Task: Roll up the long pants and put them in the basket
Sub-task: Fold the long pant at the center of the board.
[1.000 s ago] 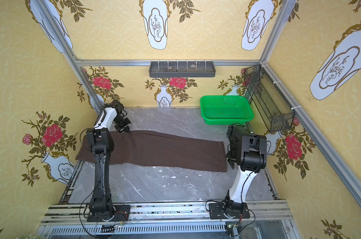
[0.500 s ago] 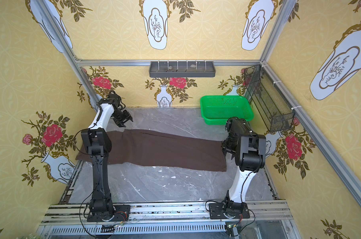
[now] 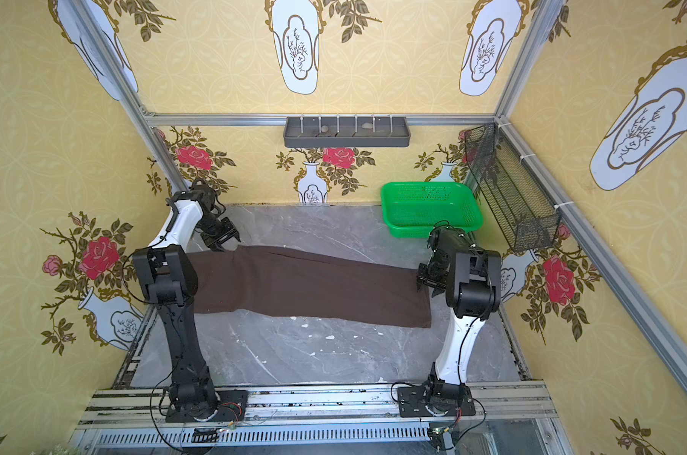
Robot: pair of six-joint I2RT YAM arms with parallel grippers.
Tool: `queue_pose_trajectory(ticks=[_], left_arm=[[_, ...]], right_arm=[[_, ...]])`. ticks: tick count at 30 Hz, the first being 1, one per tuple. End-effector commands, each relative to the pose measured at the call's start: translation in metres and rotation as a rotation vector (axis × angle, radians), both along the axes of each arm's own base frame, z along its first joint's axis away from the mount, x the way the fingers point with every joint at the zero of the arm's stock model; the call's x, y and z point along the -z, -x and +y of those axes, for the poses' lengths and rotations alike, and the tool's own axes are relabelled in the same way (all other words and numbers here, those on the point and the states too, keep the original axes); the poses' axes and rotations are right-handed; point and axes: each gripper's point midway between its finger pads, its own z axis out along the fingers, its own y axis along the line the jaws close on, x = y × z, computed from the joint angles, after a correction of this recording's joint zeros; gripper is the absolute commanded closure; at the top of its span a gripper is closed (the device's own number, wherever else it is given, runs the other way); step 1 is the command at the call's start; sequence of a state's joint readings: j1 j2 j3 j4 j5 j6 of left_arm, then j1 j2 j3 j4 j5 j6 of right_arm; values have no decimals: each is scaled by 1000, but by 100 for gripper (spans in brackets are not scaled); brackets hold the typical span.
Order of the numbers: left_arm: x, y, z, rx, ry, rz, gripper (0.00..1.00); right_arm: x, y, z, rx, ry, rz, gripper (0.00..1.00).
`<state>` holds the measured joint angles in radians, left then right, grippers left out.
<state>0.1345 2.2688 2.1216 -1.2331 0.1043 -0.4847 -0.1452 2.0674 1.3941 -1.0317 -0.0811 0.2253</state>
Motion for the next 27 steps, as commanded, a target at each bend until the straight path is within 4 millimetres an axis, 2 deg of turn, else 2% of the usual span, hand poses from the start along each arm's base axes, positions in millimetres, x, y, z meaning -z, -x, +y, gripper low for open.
queue_pose_trajectory(ticks=[1,6,8,10,12,15,20,24,27], left_arm=[[1,10,9,8,-11,24,40],[0,19,29,-25,-20,36,41],[-1,23,38,-41,-21,38,41],[-1,26,45,-52,-22,38,41],[-1,29,50,-57,-28,41,41],[-2,32,52,-60,-32,43,41],[1,37,50,-59,-27,48,42],[6,43,48,-50,-23,56,42],[10,48,46,-45,-20,61,42]], right_arm=[[31,-6,21,-50,-90,-22,57],[30,-8,59,-130,-121,-14,57],[29,-10,68,-146,-120,-12,61],[29,-11,68,-129,-107,-5,71],[30,-8,58,-86,-67,25,81],[31,1,28,0,11,82,99],[12,10,-46,136,201,110,100],[-24,5,-106,217,358,52,100],[-52,-6,-136,227,449,-3,100]])
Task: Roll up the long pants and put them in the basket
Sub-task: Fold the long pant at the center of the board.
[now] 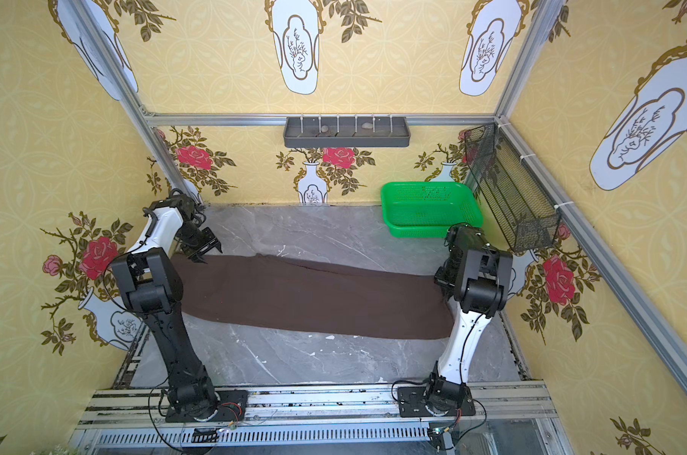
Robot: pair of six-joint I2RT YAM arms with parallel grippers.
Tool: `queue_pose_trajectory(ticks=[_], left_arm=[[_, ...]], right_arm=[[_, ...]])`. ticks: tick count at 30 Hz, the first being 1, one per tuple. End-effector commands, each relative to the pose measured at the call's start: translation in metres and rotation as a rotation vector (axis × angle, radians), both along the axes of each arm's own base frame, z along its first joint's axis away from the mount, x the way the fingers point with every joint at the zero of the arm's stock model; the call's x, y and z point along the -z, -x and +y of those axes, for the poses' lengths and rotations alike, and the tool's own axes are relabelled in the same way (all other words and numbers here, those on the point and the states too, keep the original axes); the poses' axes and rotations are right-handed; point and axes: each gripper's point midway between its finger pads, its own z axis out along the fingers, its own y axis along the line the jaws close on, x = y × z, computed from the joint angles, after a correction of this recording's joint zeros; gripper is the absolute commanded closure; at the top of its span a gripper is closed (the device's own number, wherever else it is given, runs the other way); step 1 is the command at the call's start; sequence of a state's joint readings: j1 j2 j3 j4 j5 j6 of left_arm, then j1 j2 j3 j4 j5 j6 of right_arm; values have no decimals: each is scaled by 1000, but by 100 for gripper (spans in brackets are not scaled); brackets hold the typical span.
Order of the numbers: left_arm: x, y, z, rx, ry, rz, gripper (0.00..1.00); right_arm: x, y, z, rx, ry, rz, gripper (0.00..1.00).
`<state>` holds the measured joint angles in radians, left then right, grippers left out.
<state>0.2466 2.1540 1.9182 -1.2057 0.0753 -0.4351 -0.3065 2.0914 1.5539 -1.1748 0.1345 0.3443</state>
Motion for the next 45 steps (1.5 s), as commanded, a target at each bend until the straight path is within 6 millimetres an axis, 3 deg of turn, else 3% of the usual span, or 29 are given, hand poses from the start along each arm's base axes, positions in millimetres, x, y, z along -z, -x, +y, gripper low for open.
queue_pose_trajectory(ticks=[1,6,10,13,17,25,31,37,42,45], left_arm=[[7,4,-2,22,5,5,42],[15,14,-6,20,17,21,42],[21,24,-16,37,30,35,43],[29,36,-29,67,35,61,43],[46,53,-50,97,52,95,43],[89,69,-100,183,55,171,44],[104,64,-155,287,33,192,44],[109,58,-238,385,75,194,45],[93,42,-319,472,124,142,45],[78,35,-349,509,137,112,45]], right_arm=[[-31,-15,-53,-16,256,-43,100],[-58,-16,-79,34,325,-49,100],[-57,-14,-63,14,271,-52,100],[-61,-15,-35,-59,249,-48,100],[-72,-24,18,-153,160,-91,100],[-126,-34,112,-245,19,-163,100],[-155,-22,180,-271,-109,-189,100],[-160,-13,244,-267,-241,-206,100],[-158,-6,289,-297,-307,-203,100],[-163,-7,311,-311,-365,-228,100]])
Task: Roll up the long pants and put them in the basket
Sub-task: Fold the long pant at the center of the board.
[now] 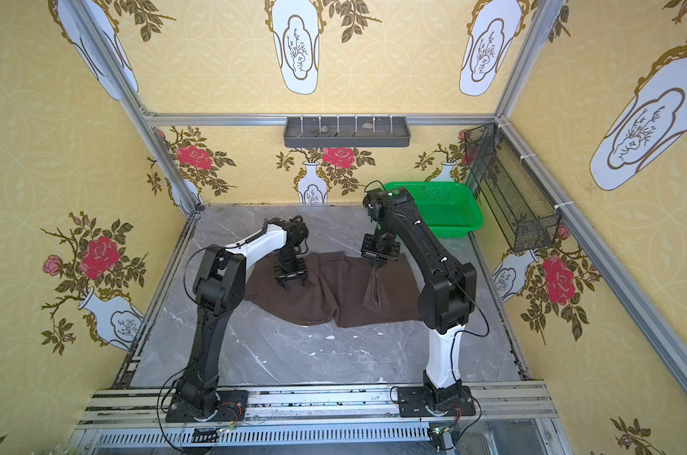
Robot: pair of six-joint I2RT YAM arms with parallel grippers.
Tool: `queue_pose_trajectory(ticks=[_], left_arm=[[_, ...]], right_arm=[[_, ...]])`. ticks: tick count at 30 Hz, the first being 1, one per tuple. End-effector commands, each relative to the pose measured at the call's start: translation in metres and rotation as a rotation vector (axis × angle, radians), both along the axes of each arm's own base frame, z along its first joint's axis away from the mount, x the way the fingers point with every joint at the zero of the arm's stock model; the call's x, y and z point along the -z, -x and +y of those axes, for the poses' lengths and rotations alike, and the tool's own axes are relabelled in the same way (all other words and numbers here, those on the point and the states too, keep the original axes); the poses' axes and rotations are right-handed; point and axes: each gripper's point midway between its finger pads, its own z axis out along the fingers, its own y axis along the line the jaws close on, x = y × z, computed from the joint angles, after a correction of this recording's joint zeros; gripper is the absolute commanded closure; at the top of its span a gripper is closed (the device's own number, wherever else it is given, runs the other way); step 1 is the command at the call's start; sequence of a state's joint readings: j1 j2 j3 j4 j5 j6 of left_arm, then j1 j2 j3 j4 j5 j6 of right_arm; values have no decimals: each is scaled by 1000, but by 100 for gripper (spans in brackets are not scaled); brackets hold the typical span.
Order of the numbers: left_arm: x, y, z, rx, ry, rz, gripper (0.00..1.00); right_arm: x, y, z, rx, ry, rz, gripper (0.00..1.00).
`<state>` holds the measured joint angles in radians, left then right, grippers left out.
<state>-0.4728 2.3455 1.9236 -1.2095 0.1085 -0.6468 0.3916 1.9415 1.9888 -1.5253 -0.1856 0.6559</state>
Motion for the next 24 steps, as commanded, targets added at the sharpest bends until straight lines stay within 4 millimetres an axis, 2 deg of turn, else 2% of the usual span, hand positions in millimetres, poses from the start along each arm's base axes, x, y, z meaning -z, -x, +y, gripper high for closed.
queue_pose_trajectory(ticks=[1,3,5,7,9,12,14,18,23,24], left_arm=[[-2,-23,-52,-1,155,-68,45],[-8,-26,-54,9,151,-72,45],[-11,-27,-45,22,117,-77,45],[-12,-25,-28,33,75,-71,45],[-13,-22,-4,34,39,-64,45],[-15,-14,33,-5,6,-55,45],[-15,-7,59,-29,-18,-48,45],[-15,7,102,-56,-75,-32,45],[-13,19,136,-61,-135,-14,45],[-13,21,142,-62,-149,-7,45]], right_arm=[[-8,-2,25,23,-96,-5,100],[-15,-2,36,18,-133,-13,100],[-19,-3,44,10,-161,-22,100],[-24,-5,48,9,-177,-31,100],[-31,-7,47,11,-179,-51,100],[-41,-12,33,40,-152,-89,100],[-46,-17,16,78,-134,-109,100],[-52,-29,-46,174,-75,-139,100],[-70,-37,-133,270,-14,-196,100],[-74,-37,-144,279,-7,-206,100]])
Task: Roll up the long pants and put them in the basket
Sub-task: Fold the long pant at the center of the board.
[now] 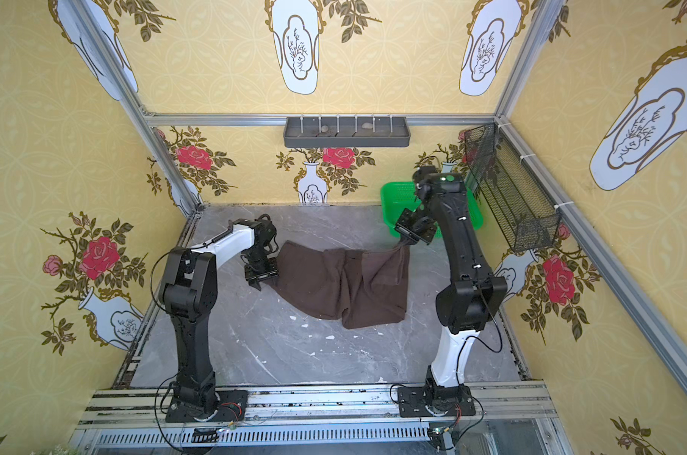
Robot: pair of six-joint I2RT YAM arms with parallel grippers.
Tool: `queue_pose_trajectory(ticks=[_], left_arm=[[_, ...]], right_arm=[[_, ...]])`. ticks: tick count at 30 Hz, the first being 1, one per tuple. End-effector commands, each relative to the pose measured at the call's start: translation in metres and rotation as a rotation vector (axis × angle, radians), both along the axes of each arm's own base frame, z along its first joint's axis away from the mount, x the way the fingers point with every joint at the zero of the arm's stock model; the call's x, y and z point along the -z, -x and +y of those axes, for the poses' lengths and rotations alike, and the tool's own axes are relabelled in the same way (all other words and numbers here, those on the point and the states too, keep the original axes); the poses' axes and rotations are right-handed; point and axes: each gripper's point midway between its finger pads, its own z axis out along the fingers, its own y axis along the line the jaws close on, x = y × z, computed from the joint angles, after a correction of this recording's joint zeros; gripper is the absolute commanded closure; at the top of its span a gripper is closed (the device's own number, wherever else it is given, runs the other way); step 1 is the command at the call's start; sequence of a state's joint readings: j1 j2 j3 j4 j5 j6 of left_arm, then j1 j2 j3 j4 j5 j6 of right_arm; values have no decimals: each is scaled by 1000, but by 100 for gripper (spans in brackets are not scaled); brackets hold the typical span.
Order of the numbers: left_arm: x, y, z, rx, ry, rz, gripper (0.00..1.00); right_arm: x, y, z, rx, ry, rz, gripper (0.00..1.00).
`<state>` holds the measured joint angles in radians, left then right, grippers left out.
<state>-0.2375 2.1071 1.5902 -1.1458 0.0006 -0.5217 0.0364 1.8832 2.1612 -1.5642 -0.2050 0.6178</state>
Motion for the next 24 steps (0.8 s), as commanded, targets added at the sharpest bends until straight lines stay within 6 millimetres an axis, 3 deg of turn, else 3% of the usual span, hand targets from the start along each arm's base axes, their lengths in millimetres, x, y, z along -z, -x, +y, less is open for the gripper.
queue_pose_trajectory(ticks=[1,3,6,10,14,17,21,24], left_arm=[[3,4,25,31,-73,12,45],[6,5,36,8,-79,18,45],[4,4,48,-24,-79,18,45],[-20,-14,49,-60,-54,-47,46],[-57,-43,30,-104,31,-149,46],[-70,-59,10,-99,75,-189,46],[-61,-61,-18,-42,81,-153,46],[-48,-56,-40,-18,106,-126,46]], right_arm=[[-15,11,-39,-15,66,-15,100],[-22,14,-57,4,76,-36,100],[-31,22,-69,32,65,-60,100],[-35,37,-73,38,64,-64,100],[-44,52,-87,66,67,-90,100],[-53,66,-116,124,74,-125,100],[-57,84,-155,171,147,-129,100],[-59,88,-157,185,166,-131,100]])
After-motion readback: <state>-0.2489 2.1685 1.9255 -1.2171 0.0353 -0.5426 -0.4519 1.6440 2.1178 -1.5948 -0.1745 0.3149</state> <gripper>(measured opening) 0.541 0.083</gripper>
